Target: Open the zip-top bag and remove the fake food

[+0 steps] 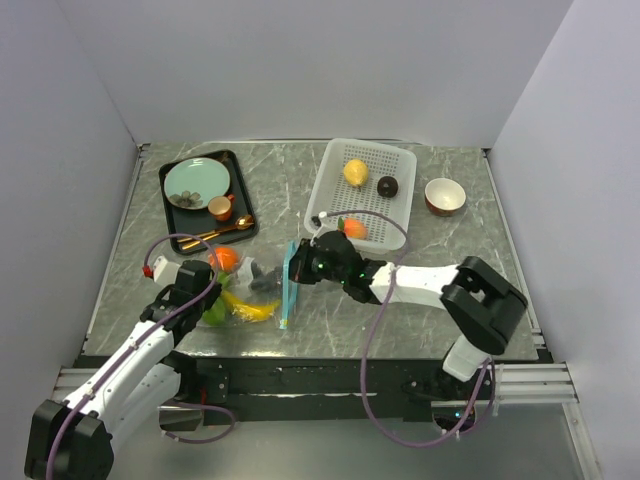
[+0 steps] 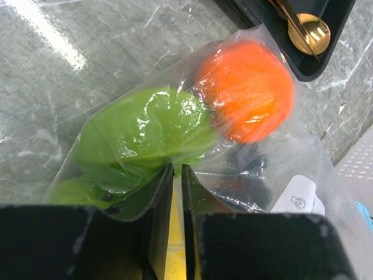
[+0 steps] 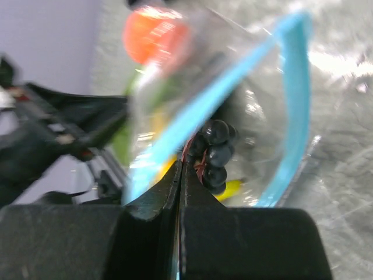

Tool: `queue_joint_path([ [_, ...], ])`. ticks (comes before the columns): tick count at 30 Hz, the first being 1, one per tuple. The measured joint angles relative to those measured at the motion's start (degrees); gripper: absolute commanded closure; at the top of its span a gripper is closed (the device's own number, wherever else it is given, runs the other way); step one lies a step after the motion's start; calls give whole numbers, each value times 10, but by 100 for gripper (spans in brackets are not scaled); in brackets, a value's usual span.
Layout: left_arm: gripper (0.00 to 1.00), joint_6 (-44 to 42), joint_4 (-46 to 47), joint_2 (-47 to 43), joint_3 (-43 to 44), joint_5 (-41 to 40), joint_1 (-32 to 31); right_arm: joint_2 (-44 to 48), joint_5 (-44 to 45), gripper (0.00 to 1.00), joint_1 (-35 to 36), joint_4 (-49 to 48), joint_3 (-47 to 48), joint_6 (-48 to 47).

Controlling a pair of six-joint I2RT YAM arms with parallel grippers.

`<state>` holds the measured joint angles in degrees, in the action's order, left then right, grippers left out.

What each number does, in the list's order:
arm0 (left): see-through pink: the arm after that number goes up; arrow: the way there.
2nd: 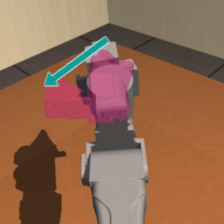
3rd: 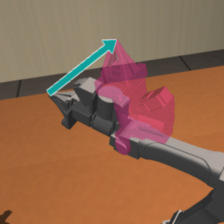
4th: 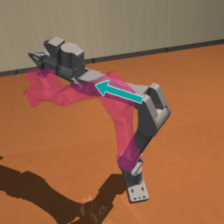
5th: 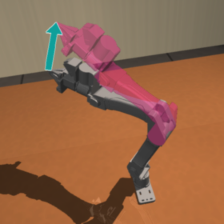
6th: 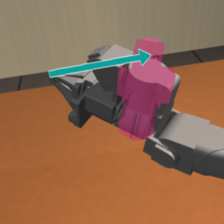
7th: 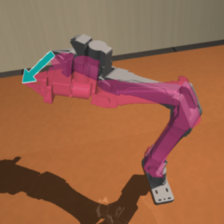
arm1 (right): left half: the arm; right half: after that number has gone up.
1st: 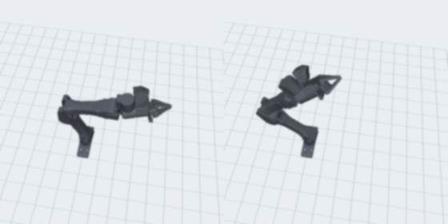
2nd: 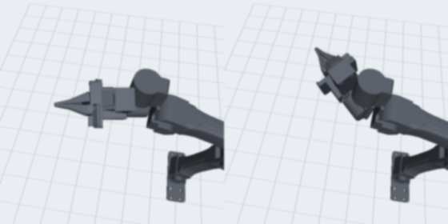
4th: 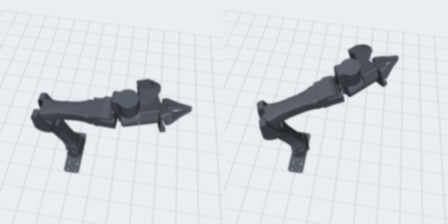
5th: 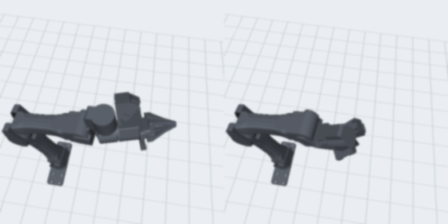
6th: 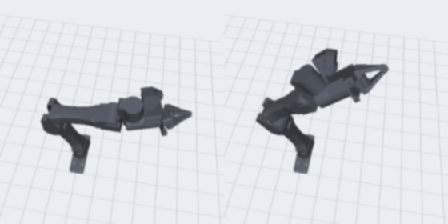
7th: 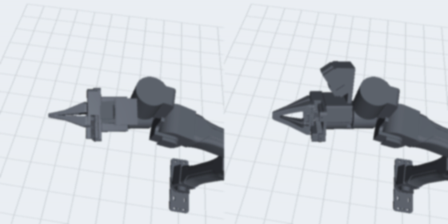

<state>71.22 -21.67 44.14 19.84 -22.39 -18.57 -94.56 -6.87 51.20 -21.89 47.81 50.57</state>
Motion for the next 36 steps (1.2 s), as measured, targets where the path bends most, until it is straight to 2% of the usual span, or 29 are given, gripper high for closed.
queue_joint_path([
  [5,82,0,0,1,0,0,0,45,3,100,-9,4,-5,-6],
  [23,82,0,4,14,5,1,0,110,48,100,-17,81,-29,-27],
  [36,82,0,5,19,8,1,0,202,82,100,-20,128,-29,-49],
])
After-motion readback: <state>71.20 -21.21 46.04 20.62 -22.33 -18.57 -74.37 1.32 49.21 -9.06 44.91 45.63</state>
